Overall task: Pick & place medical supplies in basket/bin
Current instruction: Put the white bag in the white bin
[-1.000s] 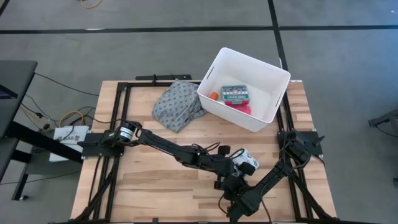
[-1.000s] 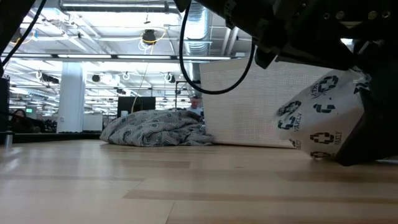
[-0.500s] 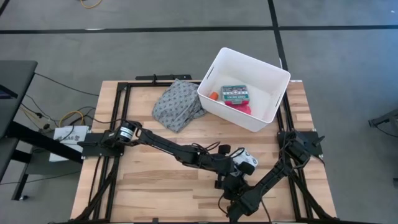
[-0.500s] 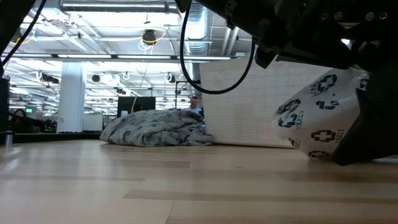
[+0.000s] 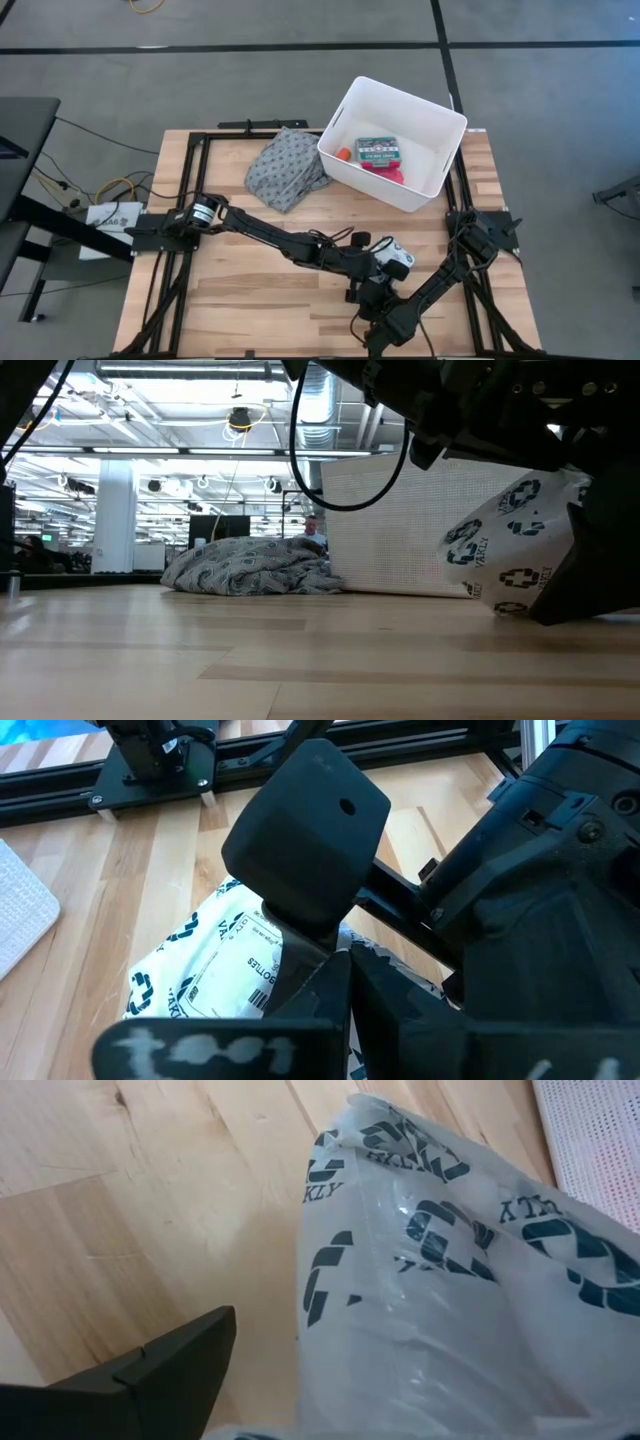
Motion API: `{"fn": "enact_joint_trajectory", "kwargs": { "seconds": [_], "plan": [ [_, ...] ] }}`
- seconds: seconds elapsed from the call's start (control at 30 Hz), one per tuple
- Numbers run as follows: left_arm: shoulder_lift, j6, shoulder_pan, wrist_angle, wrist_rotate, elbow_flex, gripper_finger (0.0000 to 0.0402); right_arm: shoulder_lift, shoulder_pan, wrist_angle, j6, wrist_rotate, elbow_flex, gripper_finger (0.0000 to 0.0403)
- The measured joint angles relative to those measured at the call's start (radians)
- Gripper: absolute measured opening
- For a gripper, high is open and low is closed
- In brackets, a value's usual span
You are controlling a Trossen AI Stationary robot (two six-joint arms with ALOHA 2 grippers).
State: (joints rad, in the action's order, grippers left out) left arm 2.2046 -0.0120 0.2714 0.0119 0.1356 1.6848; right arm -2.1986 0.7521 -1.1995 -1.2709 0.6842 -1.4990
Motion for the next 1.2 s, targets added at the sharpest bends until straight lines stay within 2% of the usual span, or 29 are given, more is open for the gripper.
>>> {"fn": "enact_joint_trajectory", "kwargs": {
  "seconds": [0.3, 0.47, 0.63, 1.07, 1.2],
  "plan": [
    [-0.001, 0.001, 0.0, 0.0, 0.001, 0.0, 0.0, -0.001, -0.004, 0.003, -0.012, 0.033, 0.0, 0.0391],
    [-0.002, 0.004, 0.0, -0.003, -0.001, 0.0, 0.0, -0.001, -0.01, -0.001, -0.003, 0.031, 0.0, 0.0373],
    [-0.002, 0.005, 0.001, -0.01, -0.008, 0.0, 0.0, -0.001, -0.011, -0.011, 0.027, 0.028, 0.0, 0.0331],
    [-0.002, 0.024, -0.001, -0.016, -0.066, 0.0, 0.0, -0.001, -0.011, -0.074, 0.064, 0.024, 0.0, 0.0186],
    [-0.002, 0.032, -0.001, -0.017, -0.081, 0.0, 0.0, -0.001, -0.011, -0.075, 0.081, 0.017, 0.0, 0.0178]
  ]
}}
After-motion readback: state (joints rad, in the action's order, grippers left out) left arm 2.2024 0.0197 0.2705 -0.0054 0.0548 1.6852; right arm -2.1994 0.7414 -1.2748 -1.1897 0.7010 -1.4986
